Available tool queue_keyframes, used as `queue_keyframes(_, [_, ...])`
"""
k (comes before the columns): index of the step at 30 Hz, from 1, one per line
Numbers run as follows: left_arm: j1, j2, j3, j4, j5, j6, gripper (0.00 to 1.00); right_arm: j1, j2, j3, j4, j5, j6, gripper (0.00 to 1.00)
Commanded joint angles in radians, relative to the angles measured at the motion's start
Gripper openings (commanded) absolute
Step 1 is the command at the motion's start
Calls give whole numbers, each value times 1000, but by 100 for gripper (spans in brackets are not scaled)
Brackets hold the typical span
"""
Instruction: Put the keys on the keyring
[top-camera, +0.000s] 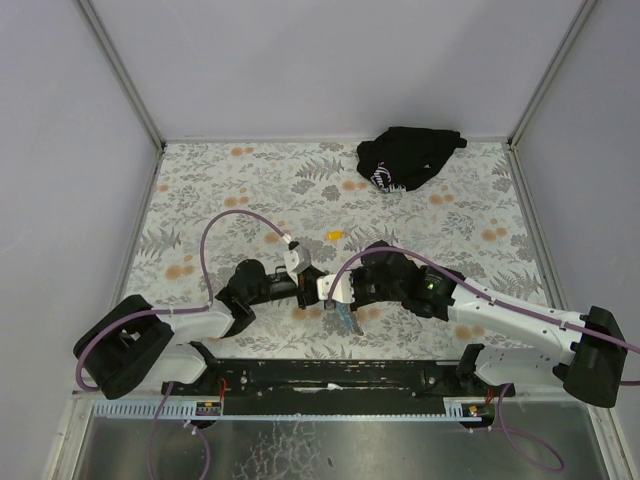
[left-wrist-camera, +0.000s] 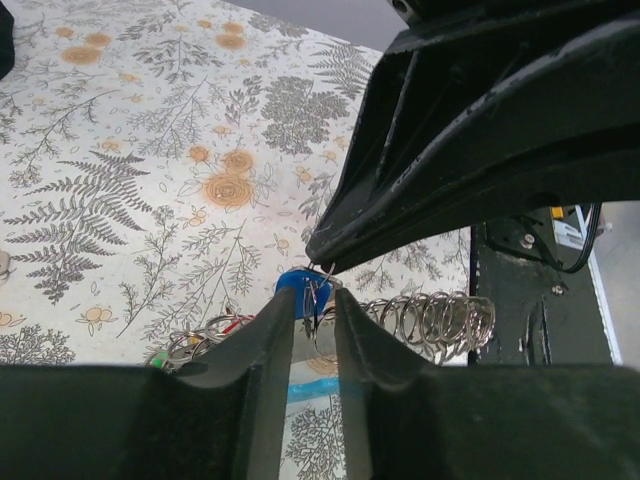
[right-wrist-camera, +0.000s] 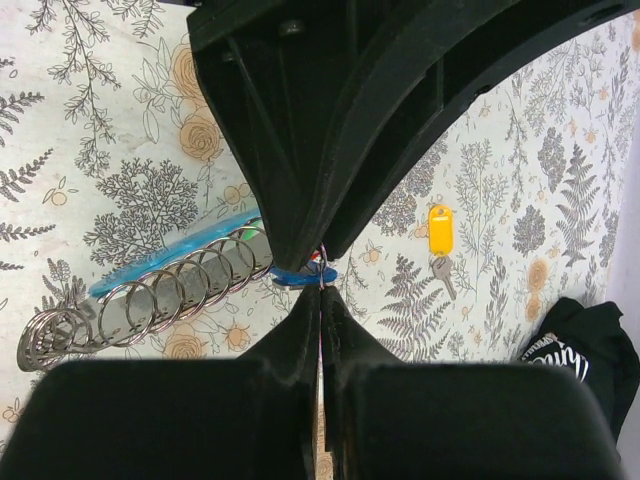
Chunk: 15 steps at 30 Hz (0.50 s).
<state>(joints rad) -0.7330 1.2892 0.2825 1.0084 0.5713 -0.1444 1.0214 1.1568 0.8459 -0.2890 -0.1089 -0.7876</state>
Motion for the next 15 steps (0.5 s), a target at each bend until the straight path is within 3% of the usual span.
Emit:
queue_keyframes(1, [4, -3, 23, -9, 55, 53, 18, 8, -14, 37, 37, -21, -18, 0])
queue_keyframes(7, [4, -2, 32, -33, 70, 70, 0, 9, -17, 35, 35, -26, -12, 0])
queue_keyframes(15, [12, -30, -19, 56, -95, -39, 0, 8, -51, -16, 41, -8, 0, 0])
